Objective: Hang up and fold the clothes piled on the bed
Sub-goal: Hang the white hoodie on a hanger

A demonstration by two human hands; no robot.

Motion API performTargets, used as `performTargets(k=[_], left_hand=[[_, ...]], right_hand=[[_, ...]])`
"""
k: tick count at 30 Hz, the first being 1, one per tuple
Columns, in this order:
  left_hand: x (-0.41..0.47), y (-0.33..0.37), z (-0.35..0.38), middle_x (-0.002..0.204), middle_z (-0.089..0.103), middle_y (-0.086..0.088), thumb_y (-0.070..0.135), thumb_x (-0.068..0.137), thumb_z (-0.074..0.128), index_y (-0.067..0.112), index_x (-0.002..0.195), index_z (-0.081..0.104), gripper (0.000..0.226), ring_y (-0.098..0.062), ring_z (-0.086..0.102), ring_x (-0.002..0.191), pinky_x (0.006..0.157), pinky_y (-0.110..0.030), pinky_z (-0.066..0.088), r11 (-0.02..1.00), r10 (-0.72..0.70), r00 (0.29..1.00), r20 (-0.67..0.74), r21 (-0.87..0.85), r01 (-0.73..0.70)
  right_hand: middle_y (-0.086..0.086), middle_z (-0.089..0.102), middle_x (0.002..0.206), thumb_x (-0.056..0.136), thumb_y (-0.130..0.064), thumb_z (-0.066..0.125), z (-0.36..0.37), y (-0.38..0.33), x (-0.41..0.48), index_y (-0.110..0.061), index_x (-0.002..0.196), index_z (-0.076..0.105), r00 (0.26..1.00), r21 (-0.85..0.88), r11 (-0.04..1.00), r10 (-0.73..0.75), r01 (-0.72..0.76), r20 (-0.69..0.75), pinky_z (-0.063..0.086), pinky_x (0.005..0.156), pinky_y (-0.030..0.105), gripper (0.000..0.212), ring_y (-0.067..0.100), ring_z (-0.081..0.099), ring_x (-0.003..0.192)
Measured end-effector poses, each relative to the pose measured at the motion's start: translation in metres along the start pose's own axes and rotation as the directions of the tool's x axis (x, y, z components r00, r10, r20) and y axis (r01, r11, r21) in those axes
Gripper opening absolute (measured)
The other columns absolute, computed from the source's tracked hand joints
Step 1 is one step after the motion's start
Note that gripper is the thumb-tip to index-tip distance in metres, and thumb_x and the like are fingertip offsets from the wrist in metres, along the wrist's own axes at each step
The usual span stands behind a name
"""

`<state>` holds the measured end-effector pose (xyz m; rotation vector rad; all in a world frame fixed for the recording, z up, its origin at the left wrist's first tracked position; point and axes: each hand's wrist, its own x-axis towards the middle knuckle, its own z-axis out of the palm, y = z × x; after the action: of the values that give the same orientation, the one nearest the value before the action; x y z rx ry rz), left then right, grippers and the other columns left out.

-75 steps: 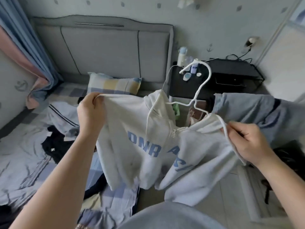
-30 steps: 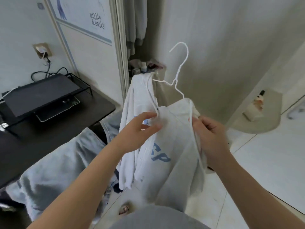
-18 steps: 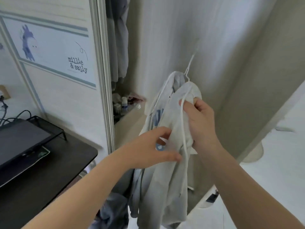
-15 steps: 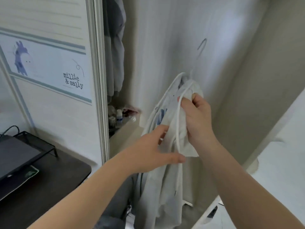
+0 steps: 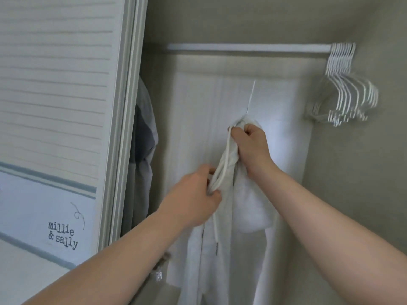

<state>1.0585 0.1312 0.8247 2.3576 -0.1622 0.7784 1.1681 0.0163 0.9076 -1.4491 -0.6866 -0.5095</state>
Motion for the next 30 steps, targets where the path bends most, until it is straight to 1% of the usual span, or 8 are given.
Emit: performTargets(k=[5, 10, 12, 16, 20, 23, 27, 30], left_hand=[[0.081, -0.004, -0.024, 0.090, 0.062, -0.003, 0.026, 0.092, 0.053, 0.022, 0.095, 0.051, 0.005, -0.028, 0.062, 0.082, 0.075, -0.042, 0.056, 0.979, 0.059, 0.996, -0.067, 0.201, -0.044], [0.157, -0.005, -0.040, 0.082, 0.054, -0.003, 0.025, 0.092, 0.049, 0.023, 0.076, 0.035, 0.021, -0.030, 0.056, 0.075, 0.063, -0.036, 0.046, 0.952, 0.108, 0.983, -0.150, 0.302, -0.058], [0.185, -0.004, -0.046, 0.081, 0.053, -0.002, 0.025, 0.092, 0.049, 0.022, 0.077, 0.036, 0.020, -0.029, 0.055, 0.074, 0.061, -0.035, 0.041, 0.938, 0.132, 0.974, -0.186, 0.341, -0.062], [0.227, -0.006, -0.056, 0.090, 0.058, -0.003, 0.026, 0.093, 0.048, 0.021, 0.091, 0.046, 0.005, -0.031, 0.057, 0.081, 0.065, -0.035, 0.044, 0.913, 0.160, 0.965, -0.209, 0.404, -0.064], [0.254, -0.011, -0.059, 0.092, 0.061, -0.003, 0.023, 0.093, 0.048, 0.021, 0.093, 0.048, 0.003, -0.030, 0.058, 0.084, 0.068, -0.035, 0.047, 0.899, 0.156, 0.959, -0.237, 0.436, -0.038], [0.268, -0.017, -0.059, 0.093, 0.059, -0.003, 0.021, 0.094, 0.047, 0.019, 0.095, 0.049, 0.003, -0.030, 0.057, 0.084, 0.066, -0.034, 0.043, 0.890, 0.135, 0.960, -0.246, 0.456, -0.008], [0.273, -0.024, -0.052, 0.092, 0.057, -0.004, 0.019, 0.093, 0.046, 0.018, 0.091, 0.047, 0.003, -0.030, 0.056, 0.083, 0.065, -0.033, 0.040, 0.894, 0.117, 0.963, -0.243, 0.448, 0.004], [0.269, -0.030, -0.046, 0.087, 0.054, -0.002, 0.019, 0.093, 0.047, 0.022, 0.079, 0.040, 0.015, -0.029, 0.054, 0.080, 0.064, -0.033, 0.038, 0.876, 0.105, 0.974, -0.202, 0.483, 0.006]], right_hand=[[-0.012, 0.023, 0.047, 0.091, -0.012, 0.061, 0.010, -0.014, 0.088, -0.023, 0.060, 0.025, 0.996, -0.038, 0.996, -0.081, 0.080, -0.040, 0.023, 0.041, 0.023, 0.049, 0.006, 0.023, 0.040], [-0.015, 0.022, 0.042, 0.089, -0.012, 0.059, 0.015, -0.026, 0.166, -0.024, 0.059, 0.025, 0.988, -0.073, 0.985, -0.156, 0.154, -0.018, 0.023, 0.037, 0.020, 0.047, 0.005, 0.024, 0.036], [-0.015, 0.022, 0.042, 0.088, -0.013, 0.058, 0.016, -0.030, 0.196, -0.024, 0.058, 0.024, 0.984, -0.082, 0.981, -0.177, 0.175, -0.009, 0.022, 0.036, 0.020, 0.047, 0.005, 0.024, 0.036], [-0.012, 0.023, 0.043, 0.089, -0.011, 0.059, 0.020, -0.036, 0.244, -0.024, 0.056, 0.024, 0.979, -0.098, 0.974, -0.206, 0.203, -0.013, 0.020, 0.038, 0.021, 0.049, 0.008, 0.024, 0.038], [0.006, 0.034, 0.063, 0.089, -0.010, 0.060, 0.021, -0.033, 0.278, -0.020, 0.059, 0.033, 0.981, -0.095, 0.977, -0.194, 0.192, -0.018, 0.027, 0.054, 0.030, 0.041, 0.019, 0.036, 0.058], [0.013, 0.042, 0.075, 0.088, -0.011, 0.063, 0.022, -0.027, 0.295, -0.012, 0.068, 0.046, 0.986, -0.085, 0.983, -0.165, 0.164, -0.009, 0.031, 0.057, 0.031, 0.026, 0.023, 0.043, 0.068], [0.012, 0.046, 0.074, 0.087, -0.012, 0.065, 0.027, -0.018, 0.307, -0.015, 0.065, 0.045, 0.992, -0.038, 0.991, -0.126, 0.127, 0.016, 0.035, 0.061, 0.031, 0.031, 0.022, 0.047, 0.068], [0.011, 0.054, 0.071, 0.086, -0.011, 0.068, 0.030, -0.003, 0.306, -0.012, 0.068, 0.053, 0.995, -0.035, 0.996, -0.076, 0.078, 0.061, 0.041, 0.057, 0.026, 0.024, 0.022, 0.054, 0.062]])
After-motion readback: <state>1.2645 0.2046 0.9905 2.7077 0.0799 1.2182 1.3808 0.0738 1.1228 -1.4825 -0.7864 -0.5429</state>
